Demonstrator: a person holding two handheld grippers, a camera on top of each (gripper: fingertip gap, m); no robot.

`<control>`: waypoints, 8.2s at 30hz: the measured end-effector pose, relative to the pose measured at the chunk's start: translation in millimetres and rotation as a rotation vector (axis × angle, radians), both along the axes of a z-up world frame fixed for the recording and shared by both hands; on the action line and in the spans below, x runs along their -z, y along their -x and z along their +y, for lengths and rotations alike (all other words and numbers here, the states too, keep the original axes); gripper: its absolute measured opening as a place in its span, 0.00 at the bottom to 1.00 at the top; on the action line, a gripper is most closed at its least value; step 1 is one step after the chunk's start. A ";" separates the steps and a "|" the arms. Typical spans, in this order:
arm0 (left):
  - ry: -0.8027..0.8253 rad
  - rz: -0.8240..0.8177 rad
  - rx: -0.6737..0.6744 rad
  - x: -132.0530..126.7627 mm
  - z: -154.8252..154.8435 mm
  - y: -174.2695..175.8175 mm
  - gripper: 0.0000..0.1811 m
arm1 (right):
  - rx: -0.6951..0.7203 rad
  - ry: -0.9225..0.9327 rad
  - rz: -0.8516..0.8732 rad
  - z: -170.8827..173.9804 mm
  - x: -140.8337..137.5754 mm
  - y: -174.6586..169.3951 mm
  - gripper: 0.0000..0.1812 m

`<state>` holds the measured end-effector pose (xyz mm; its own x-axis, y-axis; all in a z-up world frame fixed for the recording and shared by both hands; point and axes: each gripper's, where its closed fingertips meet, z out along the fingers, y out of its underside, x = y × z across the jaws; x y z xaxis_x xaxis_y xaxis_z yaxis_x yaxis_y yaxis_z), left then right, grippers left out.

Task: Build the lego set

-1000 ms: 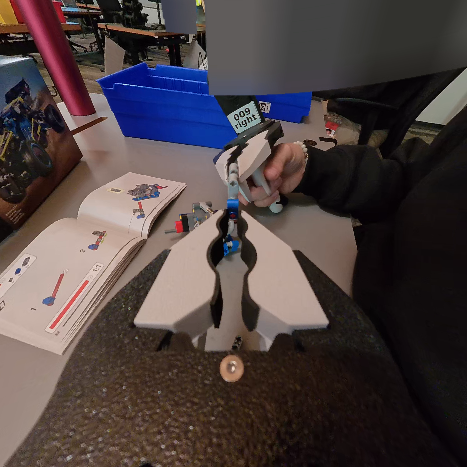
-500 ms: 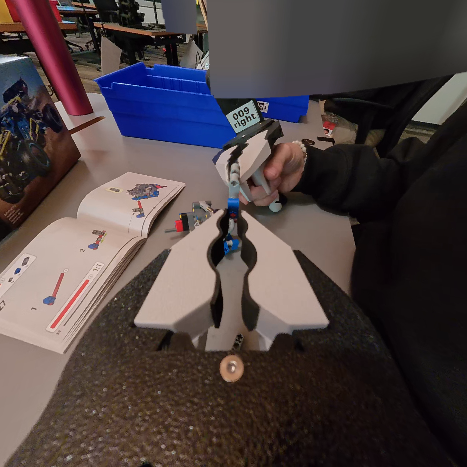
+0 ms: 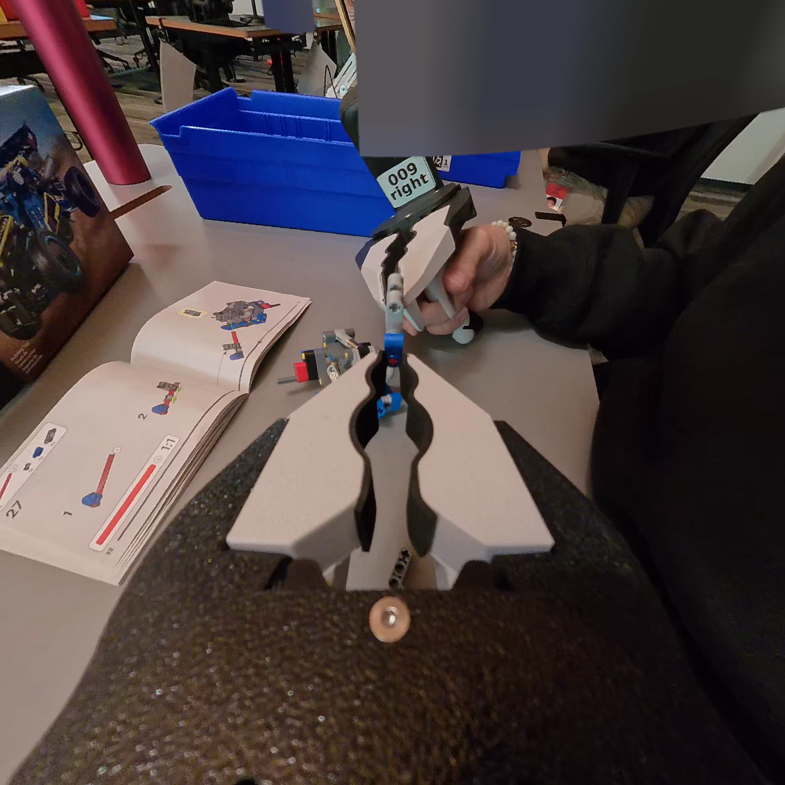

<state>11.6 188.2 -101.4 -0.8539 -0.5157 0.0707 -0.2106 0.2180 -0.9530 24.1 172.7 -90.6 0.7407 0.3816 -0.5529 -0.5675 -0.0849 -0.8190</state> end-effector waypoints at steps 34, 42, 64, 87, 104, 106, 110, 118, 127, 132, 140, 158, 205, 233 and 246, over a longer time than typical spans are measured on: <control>0.130 -0.011 -0.005 -1.6 -5.9 -5.5 0.02 | 0.052 -0.012 -0.048 8.6 -2.0 -0.6 0.02; 0.153 0.017 0.040 -1.3 -8.1 -0.5 0.02 | 0.040 -0.025 -0.184 4.4 -3.2 5.5 0.03; 0.173 0.003 0.072 -6.2 -10.0 3.9 0.02 | 0.005 -0.030 -0.252 8.4 -2.3 16.3 0.01; 0.185 -0.075 -0.010 -20.7 9.2 -8.8 0.02 | 0.105 0.003 -0.228 1.7 -0.3 -4.8 0.00; 0.124 -0.052 0.057 -8.5 -12.5 1.2 0.02 | 0.060 -0.067 -0.260 10.7 -8.0 14.7 0.01; 0.123 -0.041 0.051 -9.4 -12.9 1.3 0.02 | 0.061 -0.069 -0.243 11.0 -8.2 14.2 0.02; 0.087 -0.040 0.015 -9.4 -12.6 -0.5 0.03 | 0.048 -0.060 -0.219 10.3 -7.1 14.2 0.01; 0.028 -0.087 -0.049 -15.8 -5.3 -3.6 0.06 | 0.032 -0.095 -0.080 6.5 -12.0 8.8 0.01; -0.013 -0.123 -0.054 -17.7 0.6 -2.8 0.03 | 0.022 -0.102 -0.014 4.0 -12.6 5.1 0.01; -0.212 -0.129 -0.090 1.3 17.7 -7.1 0.15 | 0.119 0.145 -0.232 7.7 15.0 -5.6 0.01; -0.374 -0.134 -0.013 34.7 -7.4 -0.5 0.14 | 0.121 0.755 -0.908 -0.6 52.8 -9.7 0.01; -0.432 0.062 0.015 92.0 -12.5 5.8 0.03 | -0.049 0.848 -0.842 9.6 74.2 22.9 0.01; -0.491 0.207 0.187 98.7 -9.6 8.6 0.03 | 0.117 0.616 -0.767 12.0 90.5 21.1 0.00; -0.502 0.191 0.278 99.4 -9.8 10.6 0.03 | 0.056 0.550 -0.781 16.7 92.0 25.1 0.02; -0.517 0.185 0.278 99.5 -9.6 10.5 0.03 | 0.068 0.551 -0.777 16.7 91.0 25.1 0.03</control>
